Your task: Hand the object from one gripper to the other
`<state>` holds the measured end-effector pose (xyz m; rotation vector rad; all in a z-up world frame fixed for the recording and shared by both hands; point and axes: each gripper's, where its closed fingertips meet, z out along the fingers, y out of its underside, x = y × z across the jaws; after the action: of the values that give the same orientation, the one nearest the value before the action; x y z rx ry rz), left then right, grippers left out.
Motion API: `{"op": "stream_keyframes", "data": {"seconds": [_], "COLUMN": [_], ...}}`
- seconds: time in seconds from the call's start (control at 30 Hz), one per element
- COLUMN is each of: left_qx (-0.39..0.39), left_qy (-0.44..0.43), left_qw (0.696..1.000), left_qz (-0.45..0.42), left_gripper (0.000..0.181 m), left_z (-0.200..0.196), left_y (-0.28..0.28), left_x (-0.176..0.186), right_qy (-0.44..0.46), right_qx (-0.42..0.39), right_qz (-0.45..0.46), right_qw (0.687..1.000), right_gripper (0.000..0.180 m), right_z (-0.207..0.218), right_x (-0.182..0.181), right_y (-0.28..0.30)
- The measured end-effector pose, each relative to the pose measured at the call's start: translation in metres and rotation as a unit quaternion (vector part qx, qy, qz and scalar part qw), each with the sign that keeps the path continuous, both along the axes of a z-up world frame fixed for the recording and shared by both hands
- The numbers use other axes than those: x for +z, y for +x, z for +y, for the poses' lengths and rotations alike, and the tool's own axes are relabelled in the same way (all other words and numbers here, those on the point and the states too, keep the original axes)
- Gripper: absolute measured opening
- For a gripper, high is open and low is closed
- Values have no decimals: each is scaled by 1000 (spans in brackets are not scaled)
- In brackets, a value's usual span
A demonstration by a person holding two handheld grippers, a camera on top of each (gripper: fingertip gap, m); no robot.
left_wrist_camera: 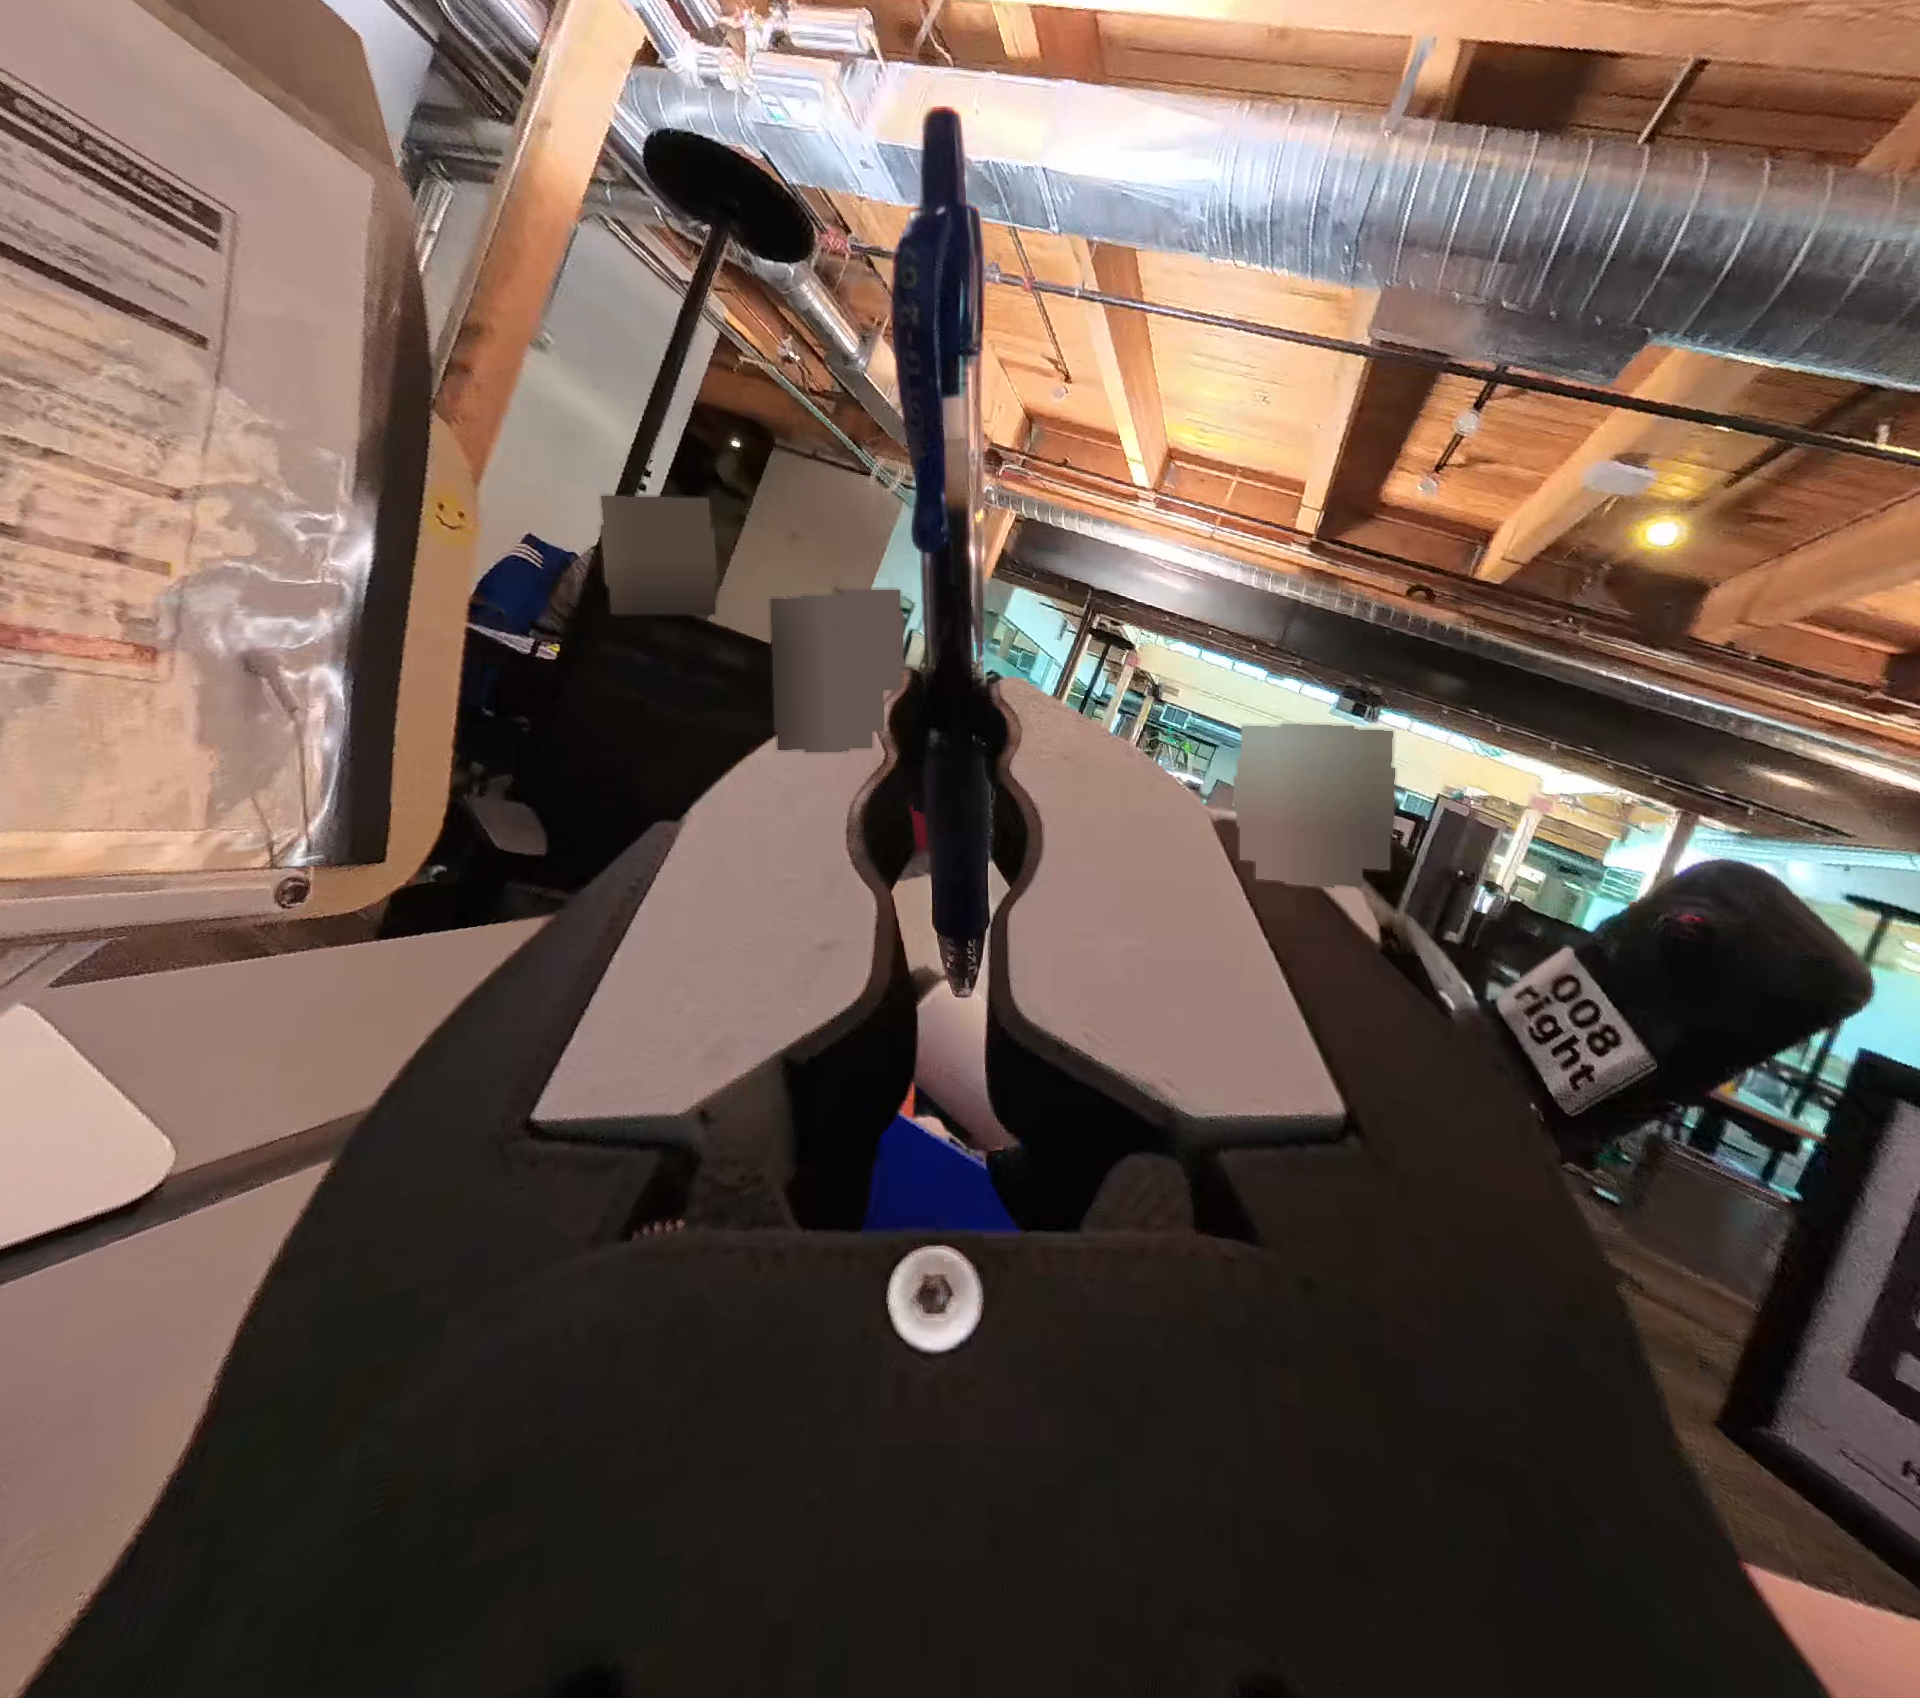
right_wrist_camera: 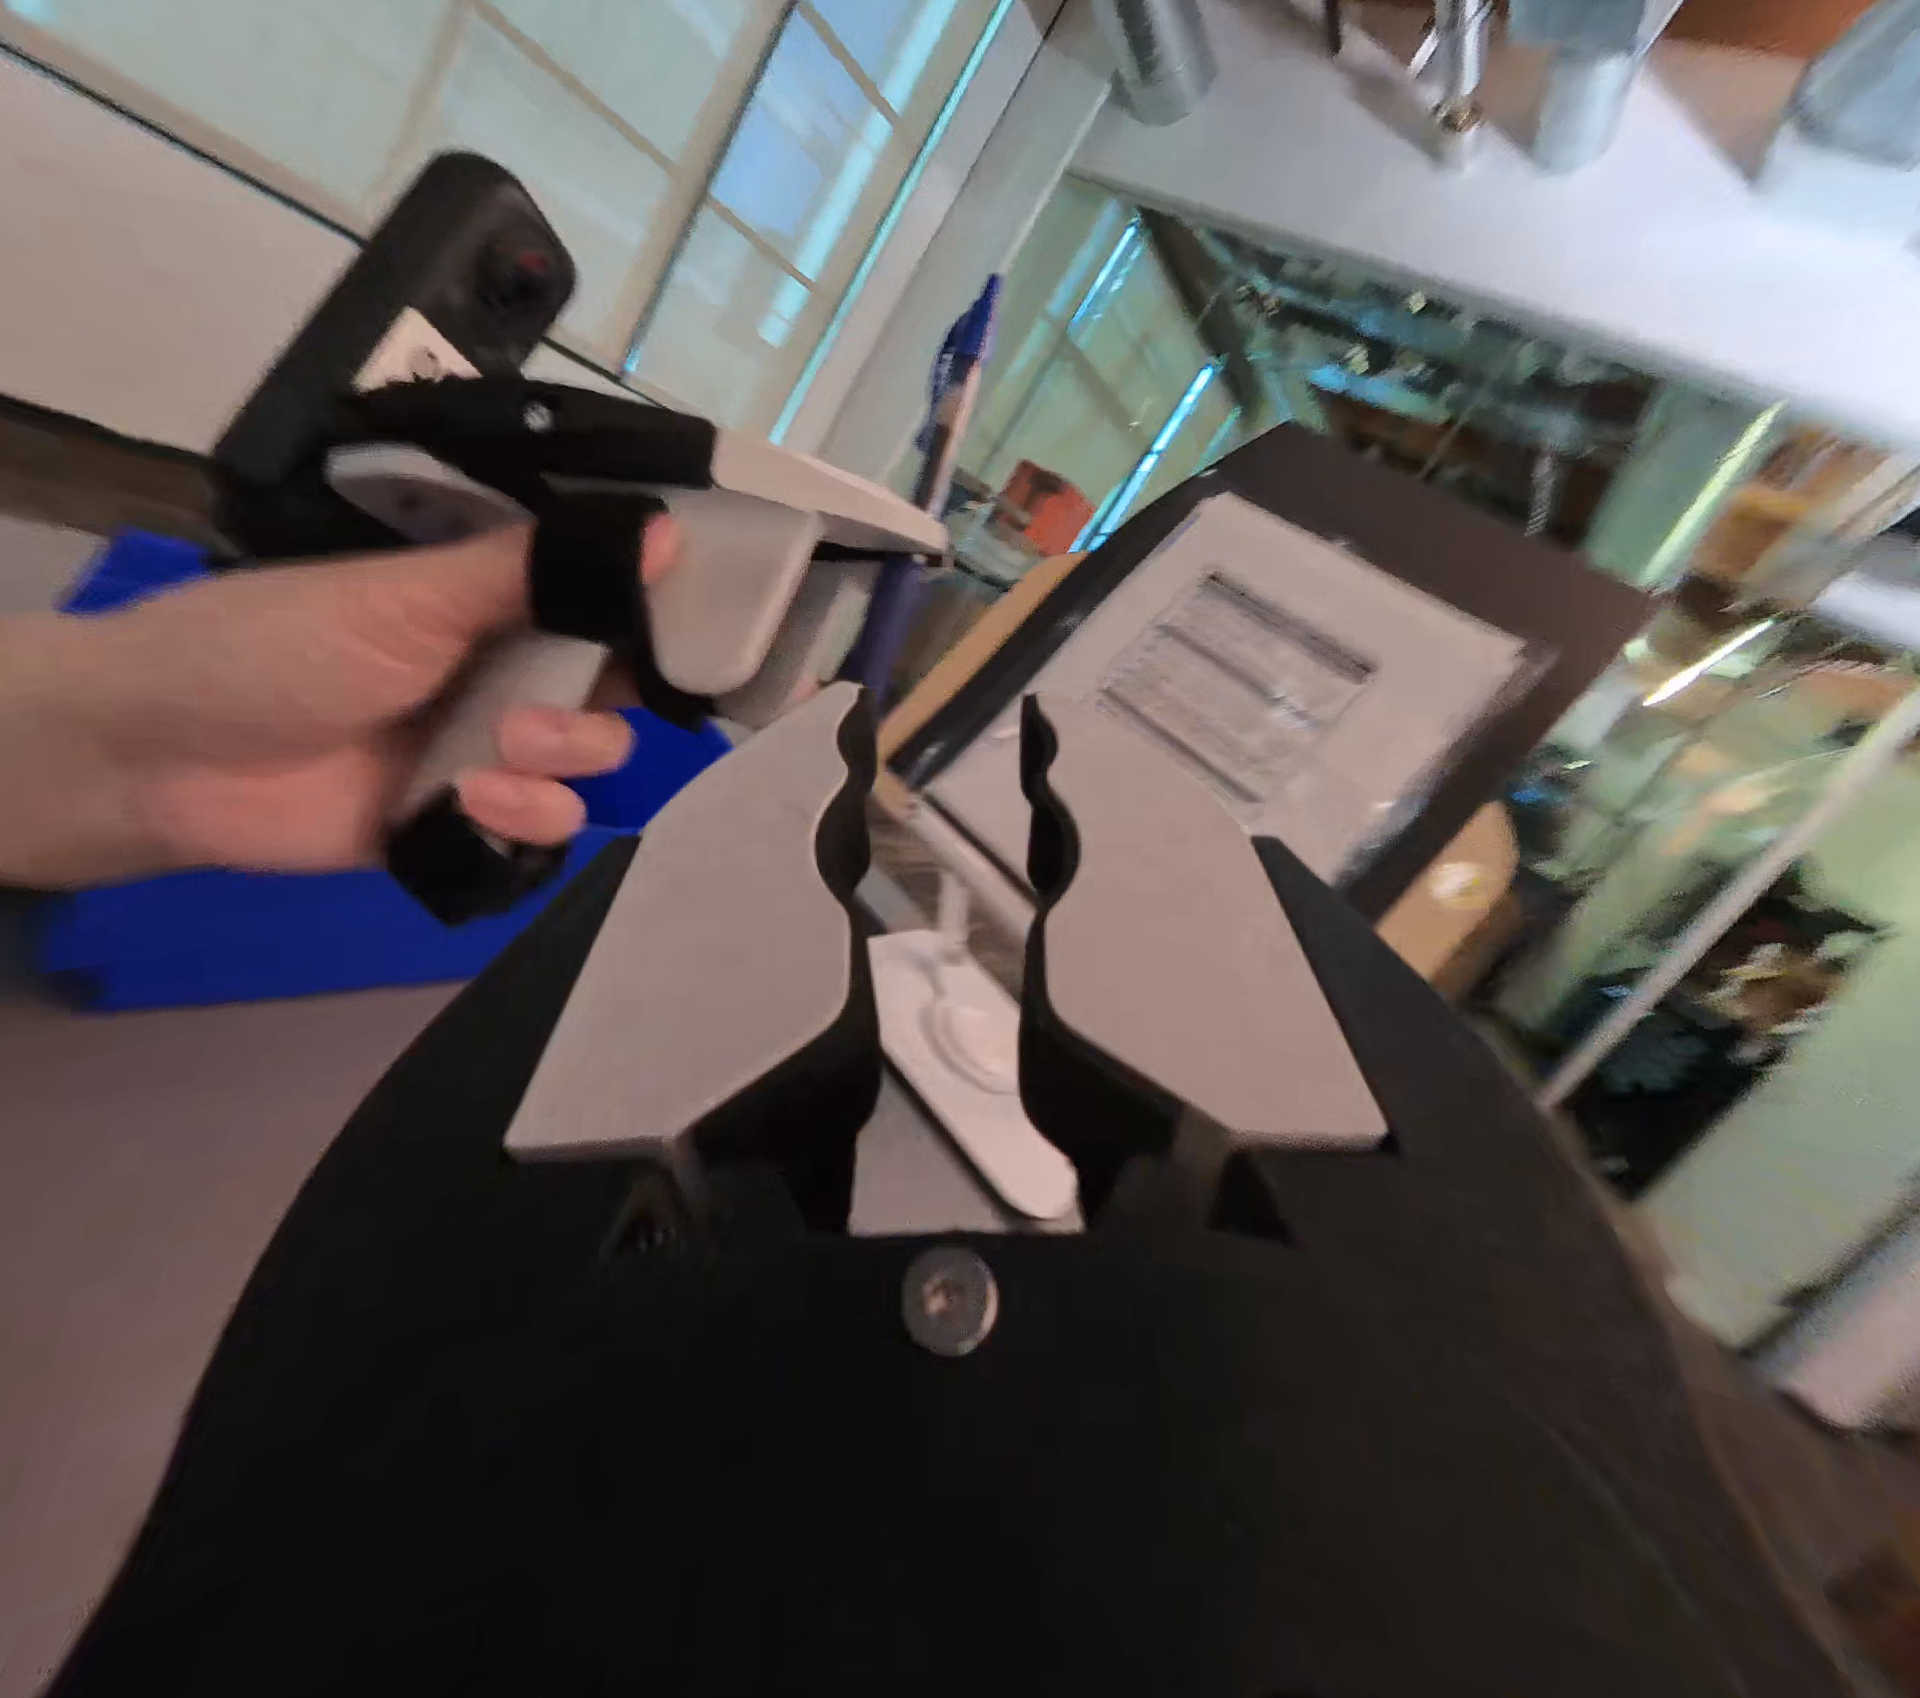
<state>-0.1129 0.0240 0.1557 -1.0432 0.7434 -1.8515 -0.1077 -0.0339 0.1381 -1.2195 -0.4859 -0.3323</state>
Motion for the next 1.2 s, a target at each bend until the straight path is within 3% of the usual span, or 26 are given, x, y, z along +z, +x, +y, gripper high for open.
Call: {"op": "stream_keyframes", "data": {"seconds": [0.03, 0.27, 0.37, 0.5, 0.6, 0.67, 0.73, 0.8, 0.9, 1.07, 1.1, 1.2], "left_qx": [-5, -27, -48, -73, -24, 63, 169, 240, 280, 360, 373, 362], "left_qy": [3, 37, 41, 42, 93, 188, 309, 425, 548, 693, 706, 736], "left_qw": [1000, 999, 998, 996, 994, 978, 934, 868, 776, 611, 588, 557], "left_qz": [2, 12, 12, 27, 55, 58, 64, 92, 140, 132, 131, 133], "left_gripper": [9, 10, 10, 13, 67, 70, 69, 63, 61, 49, 49, 46], "left_z": [-5, -38, -46, -45, -27, -10, 3, 3, -7, -28, -31, -41], "left_y": [2, 14, 17, 20, 19, 10, 1, -1, 12, 29, 32, 40], "left_x": [-2, -10, -12, -13, -10, -6, -4, -11, -35, -60, -63, -75], "right_qy": [-6, -33, -47, -87, -139, -206, -273, -315, -366, -434, -445, -473], "right_qx": [3, -34, -44, -43, -47, -49, -34, -42, -37, -47, -49, -45], "right_qz": [18, 27, 26, 16, 9, 23, 28, 35, 27, 2, -2, -6], "right_qw": [1000, 999, 998, 995, 989, 977, 961, 948, 929, 900, 894, 880], "right_gripper": [27, 26, 13, 12, 12, 12, 12, 12, 12, 12, 12, 12], "right_z": [4, 18, 21, 18, 9, -2, -17, -30, -44, -57, -58, -60], "right_x": [-4, -21, -27, -26, -22, -28, -40, -49, -61, -78, -81, -89], "right_y": [-3, -1, 3, 18, 44, 67, 83, 98, 101, 87, 83, 69]}}
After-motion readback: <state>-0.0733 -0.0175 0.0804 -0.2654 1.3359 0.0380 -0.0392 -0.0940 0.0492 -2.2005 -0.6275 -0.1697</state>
